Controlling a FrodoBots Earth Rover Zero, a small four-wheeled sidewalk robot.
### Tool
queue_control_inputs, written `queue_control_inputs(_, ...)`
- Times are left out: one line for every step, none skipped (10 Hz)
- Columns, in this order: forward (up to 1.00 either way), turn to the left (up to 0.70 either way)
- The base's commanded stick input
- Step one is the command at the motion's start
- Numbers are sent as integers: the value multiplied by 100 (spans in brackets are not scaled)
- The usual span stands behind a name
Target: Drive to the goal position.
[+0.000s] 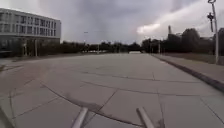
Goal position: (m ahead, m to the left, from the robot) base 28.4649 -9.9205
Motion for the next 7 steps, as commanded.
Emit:
queue_control_inputs(100, -27)
queue_control_inputs(100, -27)
queue_control_inputs(100, -27)
queue_control_inputs(100, -27)
queue_control_inputs(100, -27)
queue_control_inputs(100, -27)
queue_control_inputs(100, -27)
